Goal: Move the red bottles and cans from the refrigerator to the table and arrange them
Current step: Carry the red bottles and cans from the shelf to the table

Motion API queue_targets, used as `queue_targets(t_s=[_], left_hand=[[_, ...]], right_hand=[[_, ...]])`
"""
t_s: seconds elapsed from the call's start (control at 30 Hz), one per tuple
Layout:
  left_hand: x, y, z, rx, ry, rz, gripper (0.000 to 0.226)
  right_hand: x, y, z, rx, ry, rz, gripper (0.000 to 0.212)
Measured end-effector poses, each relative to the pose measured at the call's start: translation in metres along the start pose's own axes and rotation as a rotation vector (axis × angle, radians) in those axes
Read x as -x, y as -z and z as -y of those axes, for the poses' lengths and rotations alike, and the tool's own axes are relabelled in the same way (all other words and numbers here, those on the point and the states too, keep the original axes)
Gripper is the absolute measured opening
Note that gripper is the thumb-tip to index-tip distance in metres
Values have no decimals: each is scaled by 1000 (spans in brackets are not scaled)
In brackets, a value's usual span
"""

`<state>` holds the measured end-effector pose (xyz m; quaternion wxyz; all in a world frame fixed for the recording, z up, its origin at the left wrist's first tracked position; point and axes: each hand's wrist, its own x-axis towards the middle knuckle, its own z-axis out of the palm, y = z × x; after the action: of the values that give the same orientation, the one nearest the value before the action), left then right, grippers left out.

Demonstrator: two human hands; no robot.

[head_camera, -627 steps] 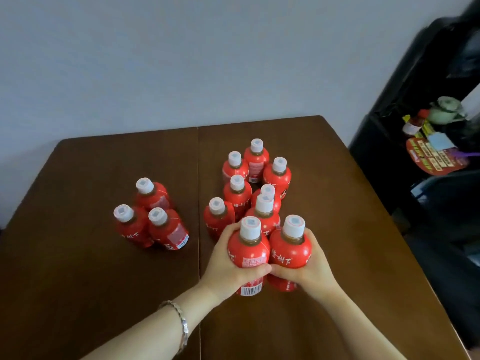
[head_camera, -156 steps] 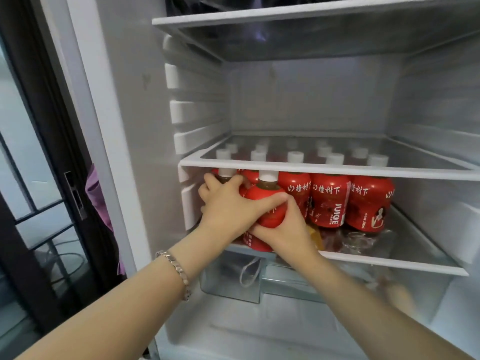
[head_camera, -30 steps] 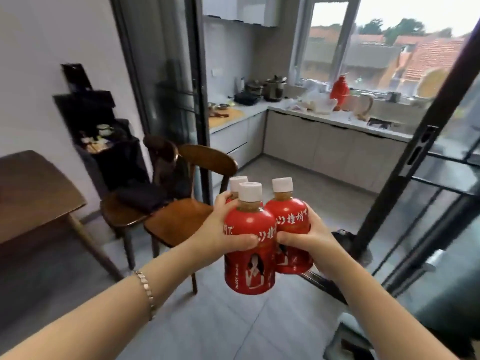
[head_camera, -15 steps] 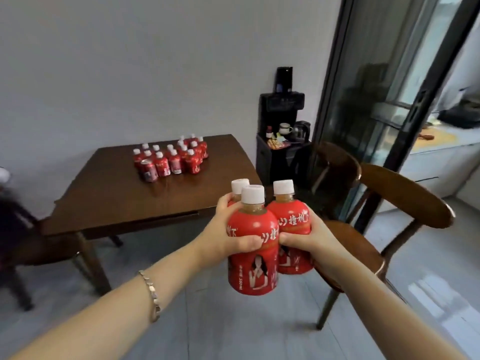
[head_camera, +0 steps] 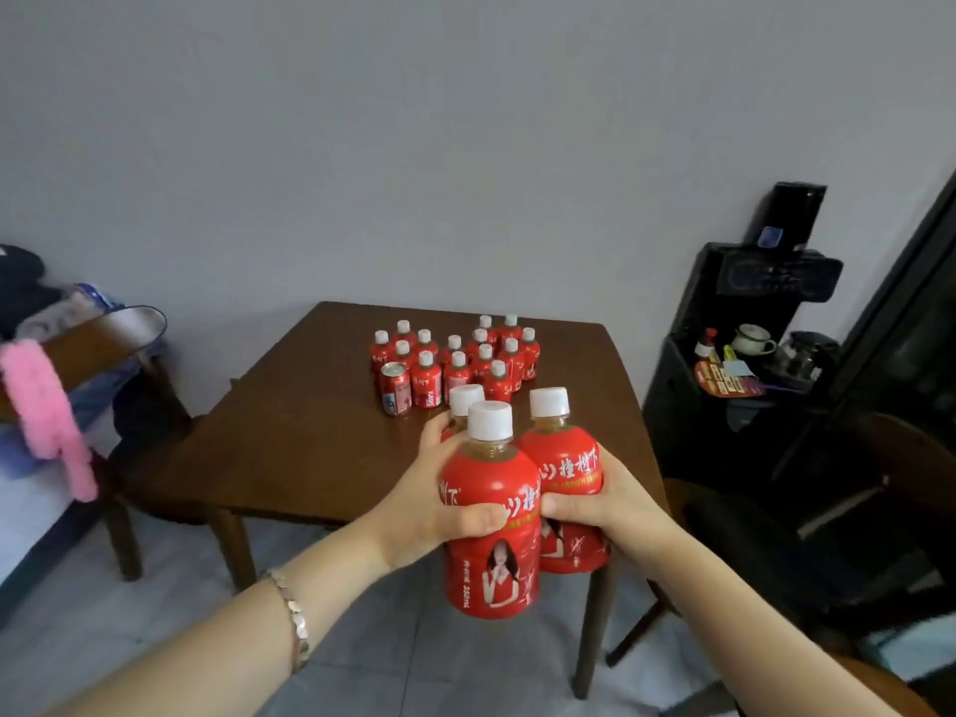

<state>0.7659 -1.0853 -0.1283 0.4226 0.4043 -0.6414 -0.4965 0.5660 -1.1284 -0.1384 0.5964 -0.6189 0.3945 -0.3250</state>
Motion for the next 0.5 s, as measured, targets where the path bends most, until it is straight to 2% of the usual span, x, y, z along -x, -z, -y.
queue_targets(t_s=[0.17, 0.27, 0.37, 0.5], left_hand=[[-69, 66, 41, 10, 47, -70, 76], [-108, 115, 78, -4, 53, -67, 88], [-140, 154, 115, -81, 35, -18, 92], [-185, 209, 178, -244, 20, 10, 92]], right_hand=[[-120, 11, -8, 1, -59, 114, 104], [-194, 8, -26, 25, -108, 173, 105], [-252, 2, -50, 28, -144, 189, 108], [-325, -3, -89, 0, -189, 138, 99]])
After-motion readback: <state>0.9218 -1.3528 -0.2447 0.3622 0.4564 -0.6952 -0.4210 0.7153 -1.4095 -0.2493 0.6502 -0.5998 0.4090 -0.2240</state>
